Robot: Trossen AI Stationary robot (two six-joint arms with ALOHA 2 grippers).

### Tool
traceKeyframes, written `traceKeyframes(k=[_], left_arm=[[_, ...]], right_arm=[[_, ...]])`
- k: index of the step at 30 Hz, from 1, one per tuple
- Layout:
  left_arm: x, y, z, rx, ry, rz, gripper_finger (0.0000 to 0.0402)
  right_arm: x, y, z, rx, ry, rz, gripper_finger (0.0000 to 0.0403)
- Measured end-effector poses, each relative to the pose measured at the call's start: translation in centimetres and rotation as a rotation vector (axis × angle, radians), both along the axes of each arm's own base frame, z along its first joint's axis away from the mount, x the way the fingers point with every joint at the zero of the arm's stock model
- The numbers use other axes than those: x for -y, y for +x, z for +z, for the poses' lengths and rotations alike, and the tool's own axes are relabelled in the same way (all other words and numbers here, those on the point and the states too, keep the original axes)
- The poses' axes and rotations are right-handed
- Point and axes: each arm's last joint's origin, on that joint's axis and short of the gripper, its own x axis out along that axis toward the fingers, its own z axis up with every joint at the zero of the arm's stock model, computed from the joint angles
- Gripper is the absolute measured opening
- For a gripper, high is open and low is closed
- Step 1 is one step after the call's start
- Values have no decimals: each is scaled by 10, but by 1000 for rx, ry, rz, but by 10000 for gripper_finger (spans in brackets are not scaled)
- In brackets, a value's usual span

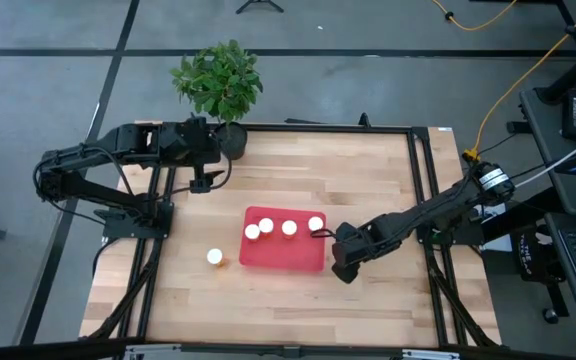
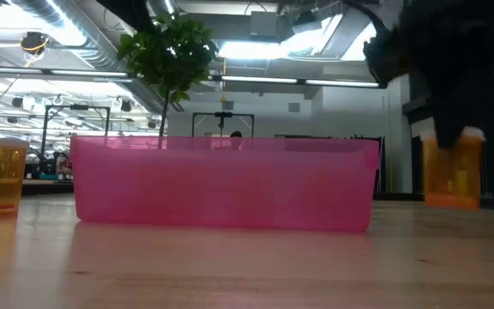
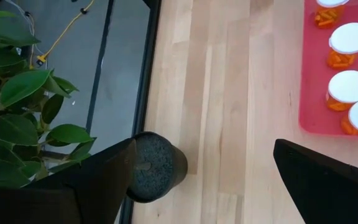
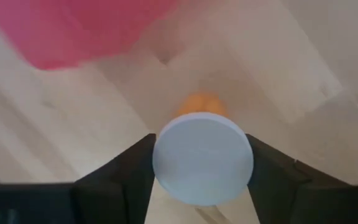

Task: Pick and place pill bottles into a basket
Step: Put the left orange pill bottle into the bin

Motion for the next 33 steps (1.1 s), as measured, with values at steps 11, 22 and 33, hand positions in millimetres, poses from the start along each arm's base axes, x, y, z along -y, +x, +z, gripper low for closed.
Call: traceKeyframes(k=[11, 22, 33], left_arm=[[0, 0, 0, 4, 1, -1, 375], [0, 0, 0, 5, 0, -1, 375], [0, 0, 0, 3, -2, -4, 375]], right_arm=[[14, 29, 65, 119, 5, 66, 220], [42, 69, 98, 217, -15, 160, 214], [43, 103, 34, 61, -90, 323, 215]])
